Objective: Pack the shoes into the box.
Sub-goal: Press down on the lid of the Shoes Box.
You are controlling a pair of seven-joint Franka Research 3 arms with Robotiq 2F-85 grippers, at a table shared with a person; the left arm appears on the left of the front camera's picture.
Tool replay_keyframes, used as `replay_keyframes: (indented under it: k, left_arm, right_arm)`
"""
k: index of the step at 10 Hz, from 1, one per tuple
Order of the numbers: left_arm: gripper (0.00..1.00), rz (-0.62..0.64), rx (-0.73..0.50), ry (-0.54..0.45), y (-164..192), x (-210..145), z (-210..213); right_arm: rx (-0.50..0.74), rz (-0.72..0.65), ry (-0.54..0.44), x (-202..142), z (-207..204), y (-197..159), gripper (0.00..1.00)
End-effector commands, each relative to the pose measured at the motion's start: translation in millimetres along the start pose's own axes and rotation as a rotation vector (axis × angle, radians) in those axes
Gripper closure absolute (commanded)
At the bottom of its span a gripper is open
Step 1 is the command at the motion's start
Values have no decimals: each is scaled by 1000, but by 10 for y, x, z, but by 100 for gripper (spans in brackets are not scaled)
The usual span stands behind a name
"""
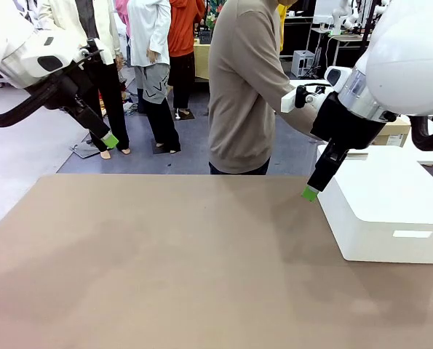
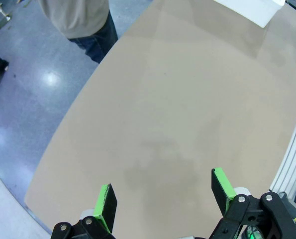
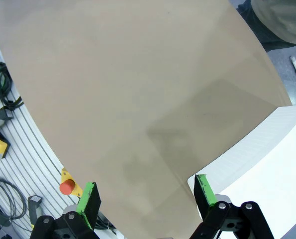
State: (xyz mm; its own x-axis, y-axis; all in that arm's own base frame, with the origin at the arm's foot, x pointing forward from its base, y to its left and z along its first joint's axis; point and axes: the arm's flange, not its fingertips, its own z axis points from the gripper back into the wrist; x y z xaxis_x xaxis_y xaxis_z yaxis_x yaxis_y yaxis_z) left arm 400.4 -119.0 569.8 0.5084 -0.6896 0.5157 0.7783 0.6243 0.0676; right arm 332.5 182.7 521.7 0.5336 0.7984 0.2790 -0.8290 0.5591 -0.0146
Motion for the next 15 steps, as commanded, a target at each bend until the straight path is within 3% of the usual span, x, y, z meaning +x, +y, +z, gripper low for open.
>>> replay_keyframes:
  k: [1, 15]
  left_arm:
    - [0, 5, 13, 5, 11, -3, 18]
    - [0, 5, 13, 5, 11, -3, 18]
  right_arm:
    - [-2, -2, -1, 7, 11, 0, 0]
    - [-2, -2, -1, 7, 11, 0, 0]
